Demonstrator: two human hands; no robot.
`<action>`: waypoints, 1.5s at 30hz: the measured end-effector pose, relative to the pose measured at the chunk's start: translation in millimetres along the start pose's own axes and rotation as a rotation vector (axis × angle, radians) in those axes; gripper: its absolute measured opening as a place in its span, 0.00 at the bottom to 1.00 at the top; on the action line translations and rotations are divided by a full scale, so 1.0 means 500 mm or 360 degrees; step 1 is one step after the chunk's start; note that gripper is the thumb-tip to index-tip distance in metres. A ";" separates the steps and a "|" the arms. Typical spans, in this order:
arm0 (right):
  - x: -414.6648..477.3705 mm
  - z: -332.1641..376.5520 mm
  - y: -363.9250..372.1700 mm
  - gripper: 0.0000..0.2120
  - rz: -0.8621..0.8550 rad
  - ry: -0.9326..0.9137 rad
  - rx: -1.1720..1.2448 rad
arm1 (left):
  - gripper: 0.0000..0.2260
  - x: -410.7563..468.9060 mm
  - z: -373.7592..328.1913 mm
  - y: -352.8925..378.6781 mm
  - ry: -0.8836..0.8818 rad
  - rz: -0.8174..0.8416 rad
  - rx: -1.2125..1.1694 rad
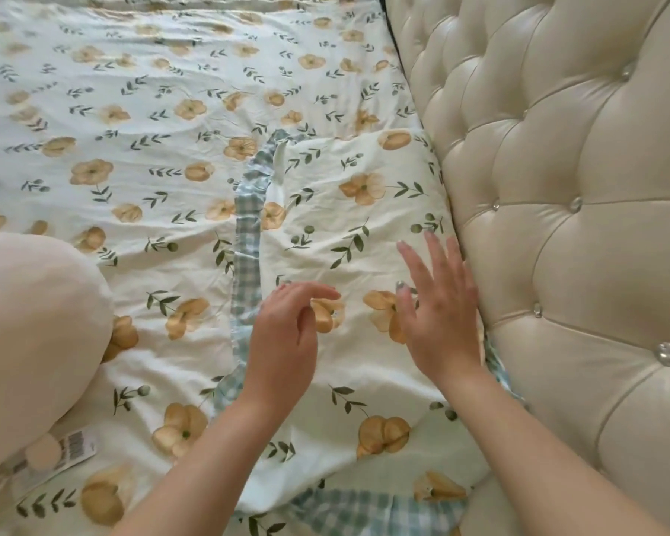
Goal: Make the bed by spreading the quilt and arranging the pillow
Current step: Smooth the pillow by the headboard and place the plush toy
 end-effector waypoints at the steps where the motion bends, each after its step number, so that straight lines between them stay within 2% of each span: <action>1: -0.020 -0.017 0.061 0.25 0.0300 0.0018 -0.0142 | 0.16 0.007 -0.010 0.003 0.0039 -0.0039 0.0004; 3: -0.059 -0.055 0.131 0.27 0.0585 0.0097 -0.0332 | 0.15 0.025 -0.020 0.011 0.0038 -0.0064 0.0049; 5: -0.065 -0.057 0.150 0.27 0.0674 0.0114 -0.0332 | 0.16 0.047 -0.044 0.021 -0.0011 0.0027 -0.0056; 7: -0.042 -0.046 0.137 0.26 0.0659 0.0116 -0.0218 | 0.15 0.060 -0.065 0.039 0.0088 0.0091 -0.0151; 8: -0.027 -0.045 0.113 0.23 0.0561 0.0158 -0.0100 | 0.15 0.065 -0.059 0.064 0.0178 0.0123 -0.0025; 9: -0.011 -0.041 0.079 0.20 0.0390 0.0221 0.0046 | 0.18 0.065 -0.033 0.098 0.0252 0.0210 0.0264; 11: 0.033 -0.031 -0.020 0.17 -0.0127 0.0265 0.0209 | 0.25 0.050 0.081 0.182 0.0319 0.0421 0.0991; 13: 0.076 0.012 -0.120 0.18 -0.0611 0.0022 0.0094 | 0.27 0.032 0.174 0.227 0.0347 0.0512 0.1376; 14: 0.091 0.023 -0.131 0.19 -0.0677 -0.0077 0.0069 | 0.27 0.031 0.189 0.233 0.0337 0.0503 0.1428; 15: 0.098 0.023 -0.112 0.21 -0.0613 -0.0153 0.0043 | 0.27 0.034 0.183 0.236 0.0357 0.0513 0.1458; 16: 0.092 0.011 -0.067 0.23 -0.0427 -0.0188 -0.0022 | 0.27 0.040 0.167 0.232 0.0400 0.0501 0.1438; 18: 0.042 -0.029 0.064 0.27 0.0096 -0.0219 -0.0217 | 0.24 0.070 0.111 0.191 0.0394 0.0400 0.1179; 19: 0.012 -0.057 0.120 0.28 0.0301 -0.0212 -0.0306 | 0.21 0.096 0.076 0.160 0.0353 0.0287 0.1031; 21: -0.014 -0.090 0.169 0.28 0.0464 -0.0177 -0.0368 | 0.12 0.155 -0.001 0.105 0.0342 0.0019 0.0769; 23: -0.005 -0.085 0.168 0.28 0.0493 -0.0187 -0.0385 | 0.15 0.197 -0.044 0.090 0.0332 -0.0133 0.0672; 24: 0.000 -0.081 0.168 0.28 0.0503 -0.0191 -0.0388 | 0.19 0.209 -0.039 0.103 0.0298 -0.0116 0.0742; 27: 0.037 -0.070 0.129 0.24 0.0416 -0.0104 -0.0174 | 0.27 0.188 0.091 0.209 0.0139 0.0255 0.1316; 29: 0.110 -0.042 0.051 0.22 0.0121 -0.0074 0.0003 | 0.28 0.171 0.175 0.234 0.0036 0.0302 0.1439; 31: 0.190 -0.011 -0.046 0.22 -0.0339 -0.0137 -0.0029 | 0.27 0.172 0.177 0.240 0.0009 0.0303 0.1408; 32: 0.217 -0.006 -0.073 0.23 -0.0452 -0.0145 -0.0068 | 0.27 0.173 0.168 0.240 0.0010 0.0325 0.1435; 33: 0.235 -0.015 -0.065 0.25 -0.0405 -0.0167 -0.0106 | 0.27 0.176 0.158 0.238 0.0017 0.0323 0.1457; 34: 0.241 -0.030 -0.023 0.27 -0.0185 -0.0196 -0.0169 | 0.26 0.179 0.151 0.234 0.0025 0.0340 0.1451; 36: 0.203 -0.085 0.127 0.29 0.0457 -0.0257 -0.0395 | 0.24 0.204 0.125 0.219 -0.0012 0.0437 0.1354; 37: 0.175 -0.120 0.173 0.30 0.0608 -0.0267 -0.0494 | 0.21 0.232 0.084 0.214 0.0011 0.0424 0.1223; 39: 0.163 -0.149 0.228 0.30 0.0640 -0.0224 -0.0550 | 0.15 0.323 -0.013 0.171 0.0159 0.0176 0.0961; 41: 0.173 -0.145 0.227 0.30 0.0570 -0.0226 -0.0563 | 0.18 0.384 -0.077 0.146 0.0301 -0.0136 0.0825; 42: 0.178 -0.137 0.219 0.30 0.0532 -0.0234 -0.0553 | 0.21 0.397 -0.068 0.154 0.0328 -0.0188 0.0860; 45: 0.169 -0.132 0.226 0.30 0.0569 -0.0242 -0.0512 | 0.25 0.371 0.095 0.260 0.0187 0.0089 0.1356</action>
Point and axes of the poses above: each hand's wrist, its own x-axis towards the middle knuckle, its own y-axis out of the palm, z = x × y, the point moved 9 cm from there along x, towards the middle knuckle, and after that the axes turned 15 degrees about -y, right-handed, at the moved point
